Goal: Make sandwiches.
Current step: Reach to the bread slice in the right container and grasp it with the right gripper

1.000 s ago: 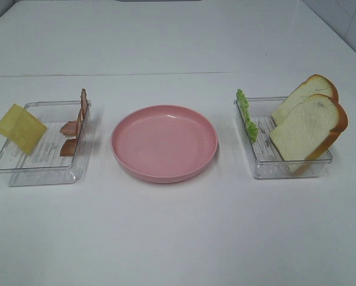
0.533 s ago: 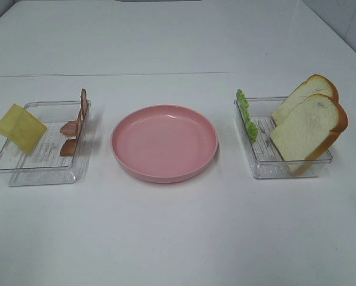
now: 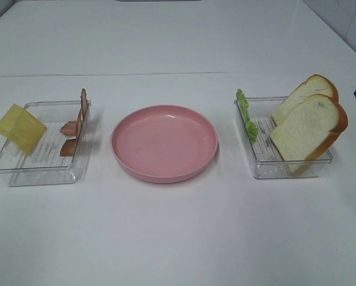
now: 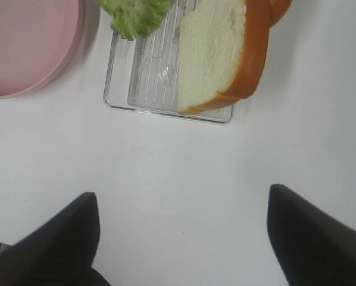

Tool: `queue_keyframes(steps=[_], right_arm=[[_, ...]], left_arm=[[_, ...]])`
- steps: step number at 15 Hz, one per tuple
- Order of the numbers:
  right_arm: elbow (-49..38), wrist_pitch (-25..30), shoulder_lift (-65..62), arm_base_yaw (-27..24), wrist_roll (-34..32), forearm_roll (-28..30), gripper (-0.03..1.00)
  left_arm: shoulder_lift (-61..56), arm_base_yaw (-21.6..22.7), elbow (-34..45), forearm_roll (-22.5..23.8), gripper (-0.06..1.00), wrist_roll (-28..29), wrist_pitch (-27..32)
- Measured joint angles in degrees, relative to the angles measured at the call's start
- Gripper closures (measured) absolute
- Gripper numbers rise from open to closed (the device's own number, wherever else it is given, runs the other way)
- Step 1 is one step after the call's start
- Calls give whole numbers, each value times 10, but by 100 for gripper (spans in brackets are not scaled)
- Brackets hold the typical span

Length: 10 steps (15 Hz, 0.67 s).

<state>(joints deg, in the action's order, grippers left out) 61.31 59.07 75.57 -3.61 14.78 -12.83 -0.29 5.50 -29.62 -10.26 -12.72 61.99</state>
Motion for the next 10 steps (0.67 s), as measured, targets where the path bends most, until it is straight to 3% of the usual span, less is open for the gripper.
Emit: queue_keyframes(steps=[5, 10], right_arm=[[65, 19, 106, 0, 21, -35, 21], [104, 20, 191, 0, 26, -33, 21]], left_arm=[[0, 0, 0, 0, -5, 0, 0], [0, 0, 0, 0, -5, 0, 0]])
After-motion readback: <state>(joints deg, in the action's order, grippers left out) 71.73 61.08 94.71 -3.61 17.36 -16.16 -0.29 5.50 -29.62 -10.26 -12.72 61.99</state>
